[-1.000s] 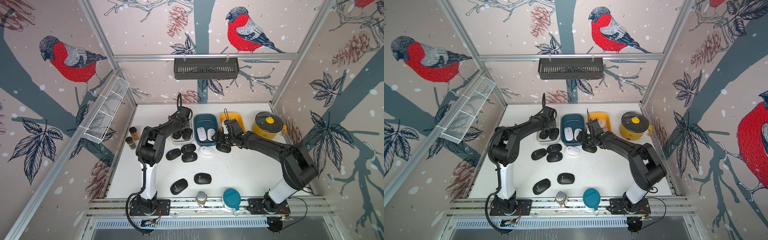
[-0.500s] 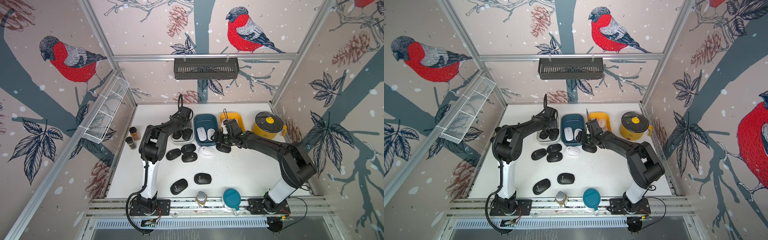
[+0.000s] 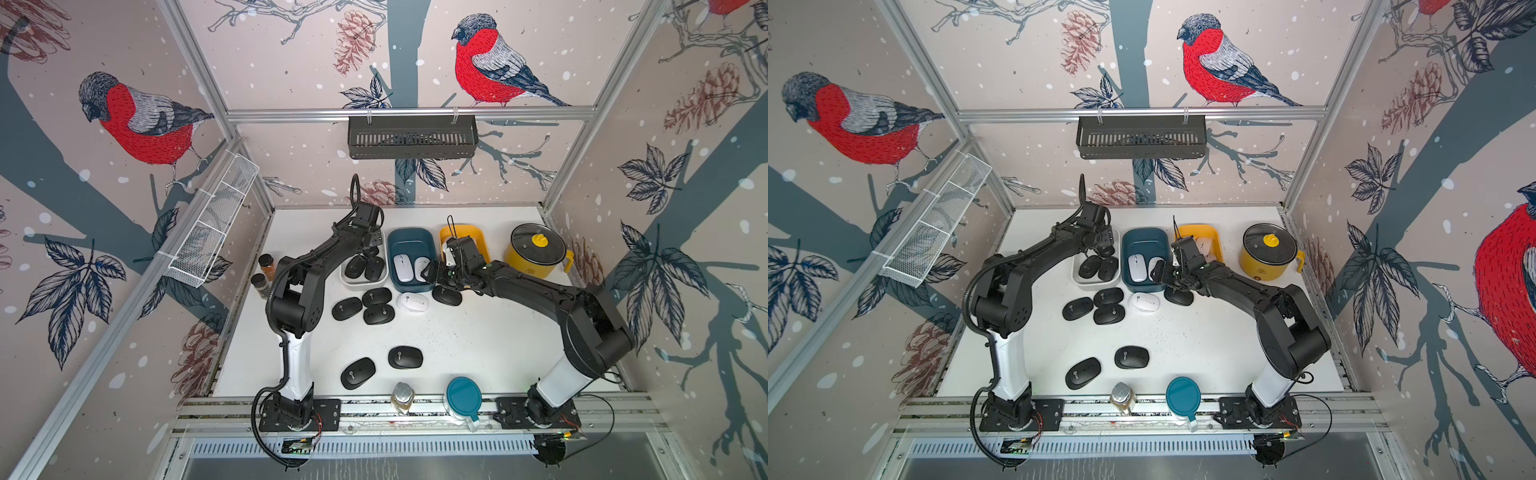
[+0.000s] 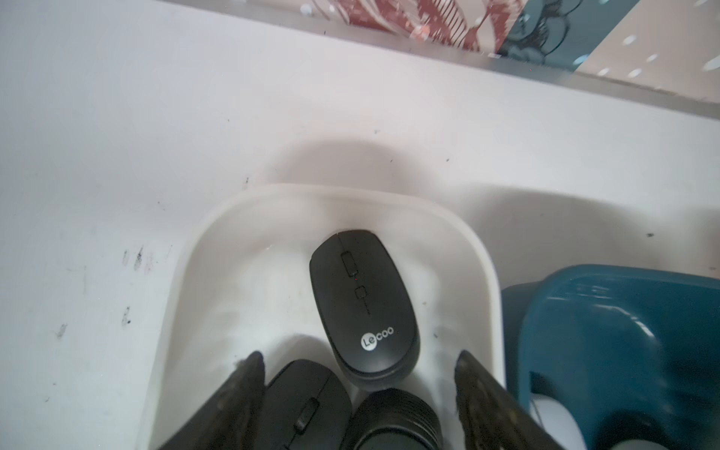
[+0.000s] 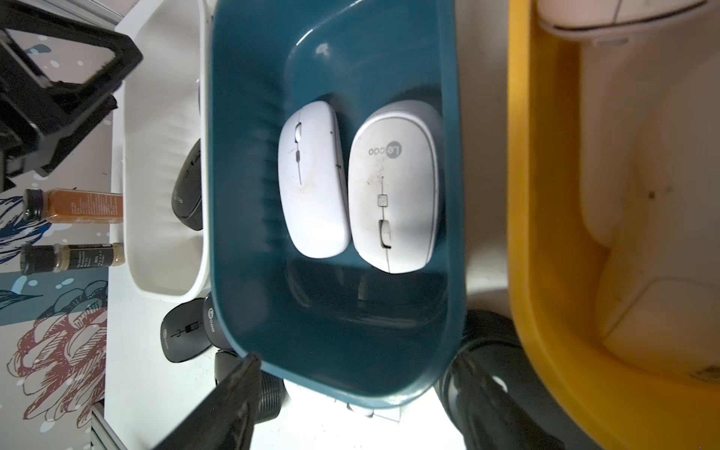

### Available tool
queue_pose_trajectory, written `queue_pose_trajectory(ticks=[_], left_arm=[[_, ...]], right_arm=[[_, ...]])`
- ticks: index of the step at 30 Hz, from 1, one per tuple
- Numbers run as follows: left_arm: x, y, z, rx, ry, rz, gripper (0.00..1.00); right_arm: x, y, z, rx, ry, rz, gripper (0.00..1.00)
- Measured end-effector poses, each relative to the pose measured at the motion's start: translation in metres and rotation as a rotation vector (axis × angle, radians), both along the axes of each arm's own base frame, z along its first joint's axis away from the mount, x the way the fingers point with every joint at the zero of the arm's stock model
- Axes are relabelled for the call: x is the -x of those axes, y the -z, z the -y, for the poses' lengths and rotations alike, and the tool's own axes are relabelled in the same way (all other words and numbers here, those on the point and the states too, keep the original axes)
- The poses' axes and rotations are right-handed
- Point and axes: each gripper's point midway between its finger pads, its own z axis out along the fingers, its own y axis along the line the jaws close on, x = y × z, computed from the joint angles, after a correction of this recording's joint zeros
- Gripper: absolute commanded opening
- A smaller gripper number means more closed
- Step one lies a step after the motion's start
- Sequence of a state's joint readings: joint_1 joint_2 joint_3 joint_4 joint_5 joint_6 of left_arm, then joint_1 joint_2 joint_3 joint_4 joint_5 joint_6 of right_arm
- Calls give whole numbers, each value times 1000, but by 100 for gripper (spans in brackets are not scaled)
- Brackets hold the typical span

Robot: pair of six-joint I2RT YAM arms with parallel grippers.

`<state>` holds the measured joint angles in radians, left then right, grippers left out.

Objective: Place the mice by color into the storage box
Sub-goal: Place the mouse in the storage box, then pick up the mouse from the center of the board.

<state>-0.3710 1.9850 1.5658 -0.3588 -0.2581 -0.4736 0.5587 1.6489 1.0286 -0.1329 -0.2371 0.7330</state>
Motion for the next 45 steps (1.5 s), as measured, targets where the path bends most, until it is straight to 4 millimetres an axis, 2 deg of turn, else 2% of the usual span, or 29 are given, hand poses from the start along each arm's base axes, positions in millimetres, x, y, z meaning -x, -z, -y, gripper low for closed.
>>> queue_pose_trajectory(ticks=[5,10,13,19,23,31,33,36,39,42,45], left_arm=[[25,-40,3,39,20,50,76],[78,-68,13,33,71,74,76],[111,-74,13,21,99,78,76],[177,-57,-13,37,85,17,76],[219,-45,-21,105,106,-8,76],[303,-1,-9,203,213,-139,76],[321,4,1,217,262,-175,76],[337,8,12,241,285,-212,76],[358,25,15,230,298,-282,75],[377,42,13,203,297,-340,75],[388,52,6,185,272,-365,74]], right_arm=[[2,-10,0,-9,-4,23,78],[12,-14,0,-11,-15,36,79],[17,-15,0,-9,-20,40,79],[23,-10,-1,4,-26,37,78],[29,-11,-9,2,-48,43,79],[38,-7,-34,0,-104,44,79],[40,-6,-41,-1,-119,46,79],[42,-4,-50,-2,-135,43,79],[45,-1,-56,1,-150,38,79],[47,0,-62,1,-162,36,79],[48,2,-65,2,-169,33,79]])
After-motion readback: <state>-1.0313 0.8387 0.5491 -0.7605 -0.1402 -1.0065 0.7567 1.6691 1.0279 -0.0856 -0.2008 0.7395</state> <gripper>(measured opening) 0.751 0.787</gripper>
